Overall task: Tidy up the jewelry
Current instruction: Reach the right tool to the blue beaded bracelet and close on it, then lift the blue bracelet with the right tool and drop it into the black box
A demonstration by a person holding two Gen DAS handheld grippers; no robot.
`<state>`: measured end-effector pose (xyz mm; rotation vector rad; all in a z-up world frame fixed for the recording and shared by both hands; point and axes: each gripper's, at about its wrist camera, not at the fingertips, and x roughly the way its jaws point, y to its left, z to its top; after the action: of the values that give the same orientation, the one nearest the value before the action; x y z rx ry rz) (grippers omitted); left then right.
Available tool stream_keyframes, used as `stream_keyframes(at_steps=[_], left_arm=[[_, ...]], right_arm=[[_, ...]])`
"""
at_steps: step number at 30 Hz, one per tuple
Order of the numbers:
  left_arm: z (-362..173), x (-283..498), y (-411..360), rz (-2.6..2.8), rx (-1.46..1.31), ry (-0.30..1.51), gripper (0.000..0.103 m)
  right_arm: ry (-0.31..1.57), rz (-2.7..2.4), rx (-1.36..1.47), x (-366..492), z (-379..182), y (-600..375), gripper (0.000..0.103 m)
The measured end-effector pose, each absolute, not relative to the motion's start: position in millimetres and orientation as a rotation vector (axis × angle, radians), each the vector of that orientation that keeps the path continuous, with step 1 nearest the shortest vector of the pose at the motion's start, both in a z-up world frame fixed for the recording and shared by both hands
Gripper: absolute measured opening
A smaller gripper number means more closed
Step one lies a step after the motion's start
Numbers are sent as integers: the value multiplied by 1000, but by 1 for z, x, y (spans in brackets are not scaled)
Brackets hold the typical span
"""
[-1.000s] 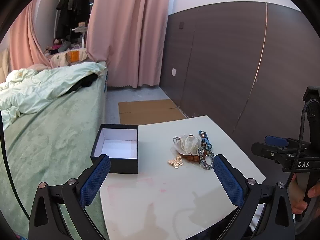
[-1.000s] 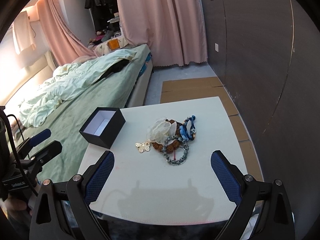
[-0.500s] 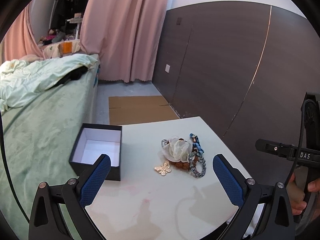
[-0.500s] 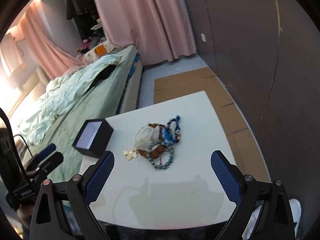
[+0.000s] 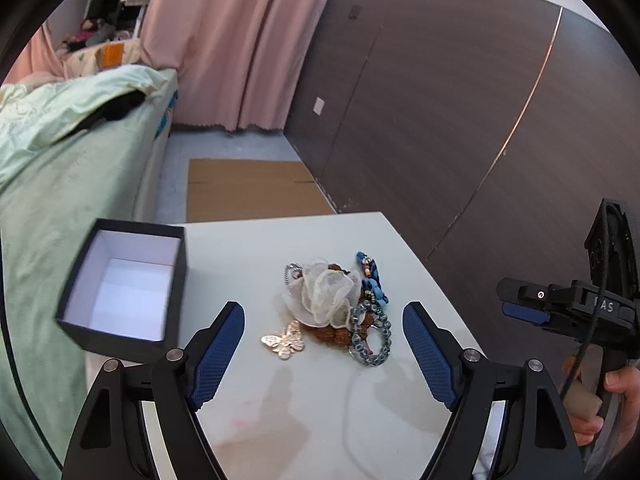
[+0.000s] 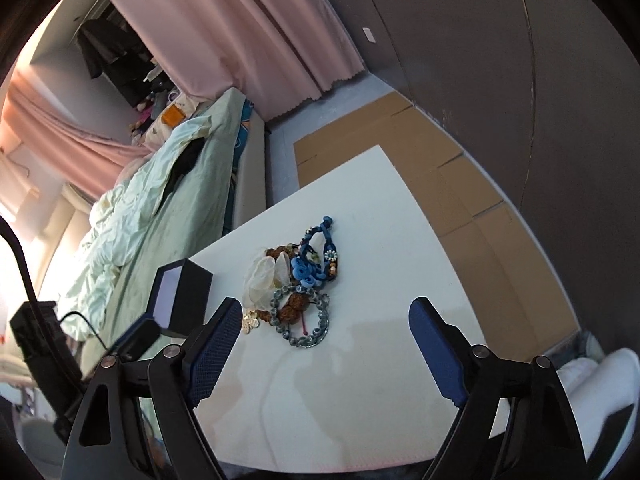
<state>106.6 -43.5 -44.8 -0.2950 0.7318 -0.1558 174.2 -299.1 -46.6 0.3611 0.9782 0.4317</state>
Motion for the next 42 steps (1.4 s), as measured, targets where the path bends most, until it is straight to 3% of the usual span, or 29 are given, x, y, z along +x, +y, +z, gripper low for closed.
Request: stream_keyframes(at_steps=[10, 13, 19, 21, 24, 32, 37, 39, 40, 42], left_arm=[[-77, 149, -68, -178, -265, 803, 75], [-86, 160, -69, -171, -264, 821, 73], [-105, 180, -67, -174, -284, 870, 52], [-112, 185, -68, -181, -284, 888, 27], [-117, 189, -68, -169, -280, 898, 6], [-99, 187, -52, -165, -324, 829, 1], [-86, 186, -41, -141, -344, 796, 1], [-82, 184, -38, -139, -347, 787, 1], [-81, 183, -36, -137, -348, 782, 1], [-78, 181, -33, -133, -350, 777, 1]], right_arm=[[1068, 466, 532, 208, -77, -299, 83], [1094, 448, 561, 221, -87, -295, 77], [1148, 440, 564, 242, -104, -275, 74], [1156, 448, 564, 248, -106, -270, 74], [1161, 446, 550, 254, -108, -264, 74], [1207, 439, 485, 280, -126, -244, 72], [1215, 460, 469, 284, -130, -236, 51], [1233, 483, 477, 285, -133, -233, 30], [1218, 483, 470, 283, -130, -232, 28], [1187, 495, 461, 281, -122, -231, 10]])
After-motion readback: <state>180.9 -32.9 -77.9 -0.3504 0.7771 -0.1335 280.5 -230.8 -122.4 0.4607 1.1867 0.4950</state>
